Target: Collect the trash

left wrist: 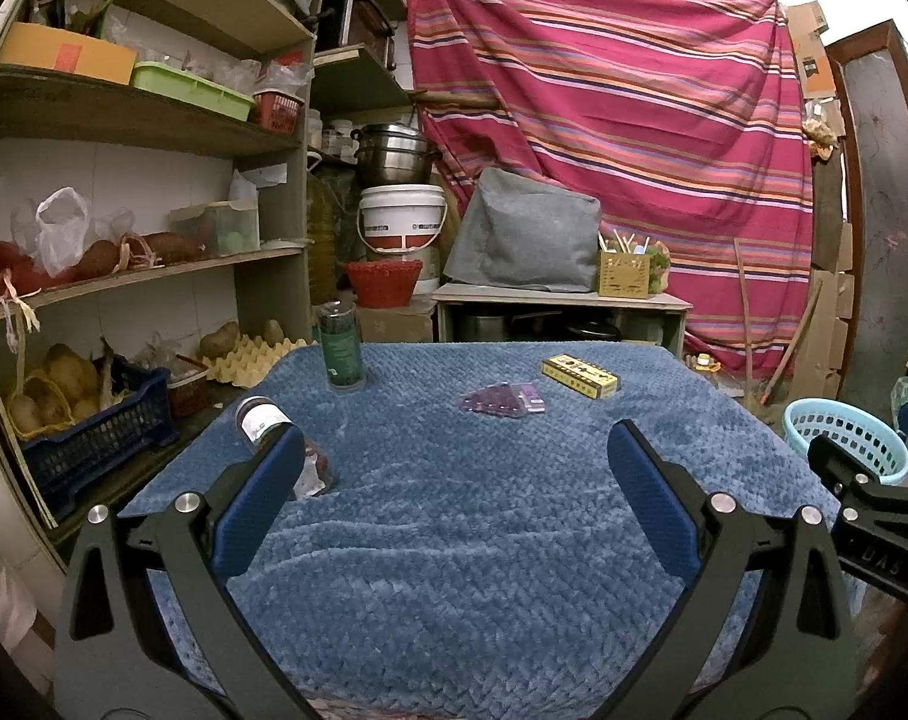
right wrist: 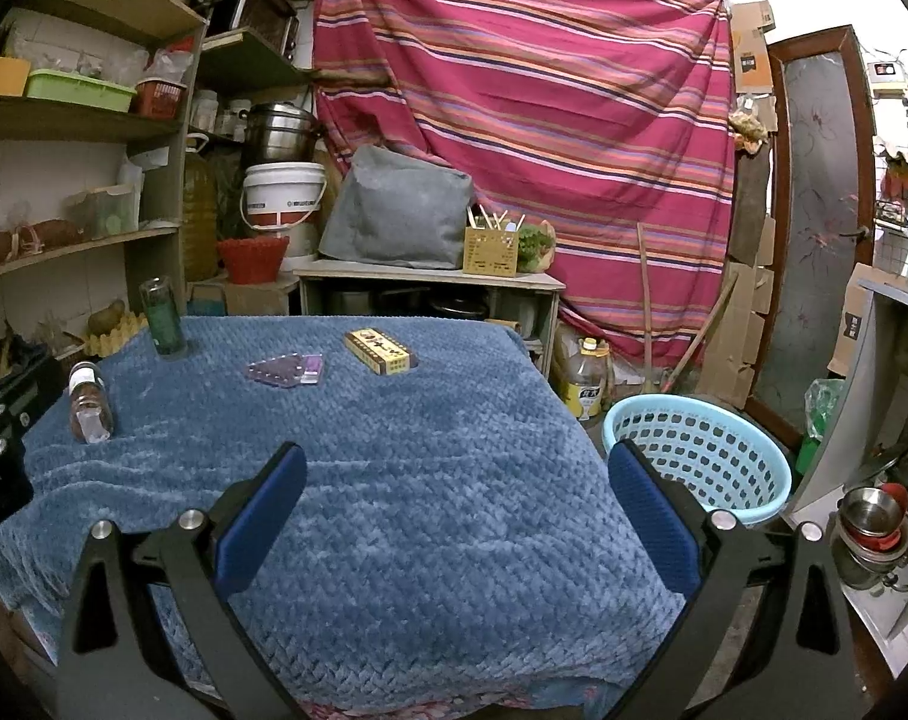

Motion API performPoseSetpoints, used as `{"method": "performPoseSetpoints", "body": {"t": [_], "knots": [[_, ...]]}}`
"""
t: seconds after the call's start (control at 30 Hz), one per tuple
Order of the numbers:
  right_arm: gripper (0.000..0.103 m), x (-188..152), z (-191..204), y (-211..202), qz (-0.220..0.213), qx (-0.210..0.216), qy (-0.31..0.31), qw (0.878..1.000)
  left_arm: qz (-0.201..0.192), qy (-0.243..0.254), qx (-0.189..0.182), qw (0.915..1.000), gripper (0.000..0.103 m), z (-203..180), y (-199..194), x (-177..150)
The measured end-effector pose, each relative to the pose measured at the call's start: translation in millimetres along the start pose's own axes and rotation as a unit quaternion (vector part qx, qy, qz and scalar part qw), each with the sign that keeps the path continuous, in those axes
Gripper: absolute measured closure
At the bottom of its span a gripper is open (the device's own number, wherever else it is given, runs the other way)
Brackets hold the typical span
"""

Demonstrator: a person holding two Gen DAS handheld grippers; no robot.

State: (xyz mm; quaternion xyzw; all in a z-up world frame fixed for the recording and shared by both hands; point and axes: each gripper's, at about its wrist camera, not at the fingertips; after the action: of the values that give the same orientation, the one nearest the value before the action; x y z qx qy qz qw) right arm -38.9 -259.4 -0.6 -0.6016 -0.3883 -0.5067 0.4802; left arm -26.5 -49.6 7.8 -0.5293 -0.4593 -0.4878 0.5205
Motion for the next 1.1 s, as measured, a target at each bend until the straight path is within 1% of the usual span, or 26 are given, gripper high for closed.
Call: {"method": "performPoseSetpoints", "body": {"t": [0.13,0.53,1.1], "knots": [[0.005,0.3,-0.8,-0.1,0.001,0.002,0.004,1.0,-0.002,0.002,0.0,1.0,0.005,-5.4,0.7,2.8],[0.005,1.8,-3.3,-3.1,0.0,0.008,0.017,1.0,0.0,0.001,-0.001,1.0,0.005,-5.6,-0.1,3.8],[0.005,2.4,-1.9,-3.7,-0.001,0.007,0.016,1.0,-0.003,-0.002,-0.001,1.0,0.005,-8.9,-0.6,4.2]]}}
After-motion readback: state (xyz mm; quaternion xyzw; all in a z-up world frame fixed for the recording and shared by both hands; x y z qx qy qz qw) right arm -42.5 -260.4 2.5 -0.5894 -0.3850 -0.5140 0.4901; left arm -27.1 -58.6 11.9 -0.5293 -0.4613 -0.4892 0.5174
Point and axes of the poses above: each gripper's, at about its wrist camera, not at the fingertips, and y roughly the way its jaws point, z to its left, x to its top, and after that the axes turned 8 degrees about -z, right-handed
